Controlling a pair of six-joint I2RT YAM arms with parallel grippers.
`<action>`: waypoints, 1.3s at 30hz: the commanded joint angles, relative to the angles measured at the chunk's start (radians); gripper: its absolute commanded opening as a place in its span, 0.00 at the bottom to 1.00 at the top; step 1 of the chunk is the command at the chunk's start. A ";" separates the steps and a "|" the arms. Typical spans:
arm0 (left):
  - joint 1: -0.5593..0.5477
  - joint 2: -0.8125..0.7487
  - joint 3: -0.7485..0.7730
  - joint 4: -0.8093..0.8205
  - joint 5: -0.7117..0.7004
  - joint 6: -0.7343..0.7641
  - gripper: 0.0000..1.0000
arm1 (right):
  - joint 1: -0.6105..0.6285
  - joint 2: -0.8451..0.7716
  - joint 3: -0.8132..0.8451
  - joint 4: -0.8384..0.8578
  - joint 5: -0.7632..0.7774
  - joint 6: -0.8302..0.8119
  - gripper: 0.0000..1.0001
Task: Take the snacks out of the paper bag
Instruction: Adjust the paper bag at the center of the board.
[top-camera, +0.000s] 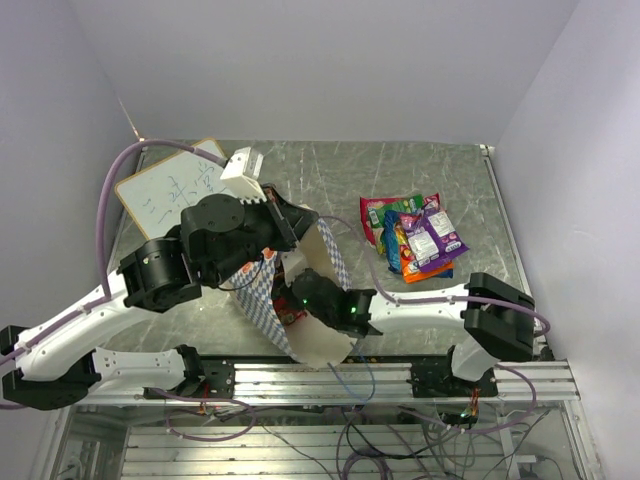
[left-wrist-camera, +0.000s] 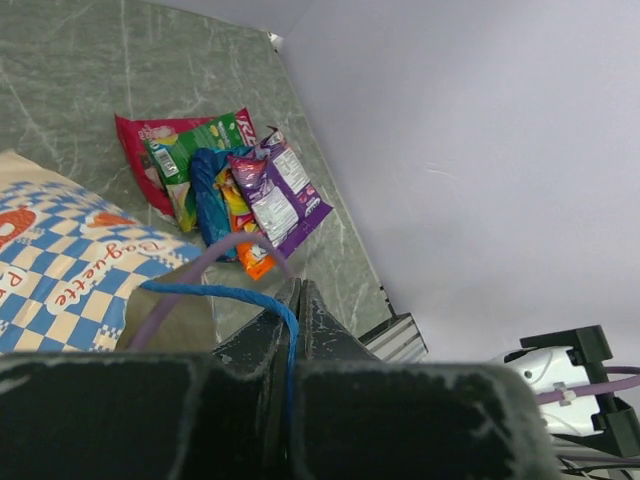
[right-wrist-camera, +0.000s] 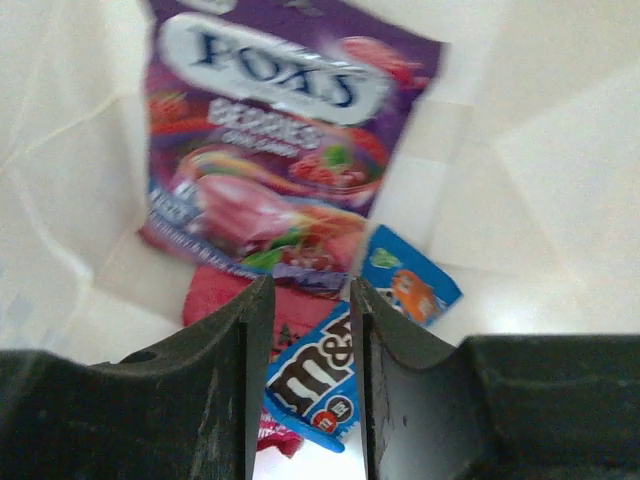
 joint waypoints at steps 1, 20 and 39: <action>-0.005 -0.036 0.041 -0.018 -0.054 -0.009 0.07 | -0.056 -0.001 0.023 -0.001 0.060 -0.029 0.37; -0.004 0.017 0.049 -0.041 -0.158 -0.067 0.07 | 0.063 -0.493 -0.118 -0.214 -0.300 -0.094 0.58; -0.004 0.056 0.221 -0.204 -0.239 0.050 0.07 | 0.029 -0.357 -0.062 -0.080 -0.218 0.099 0.54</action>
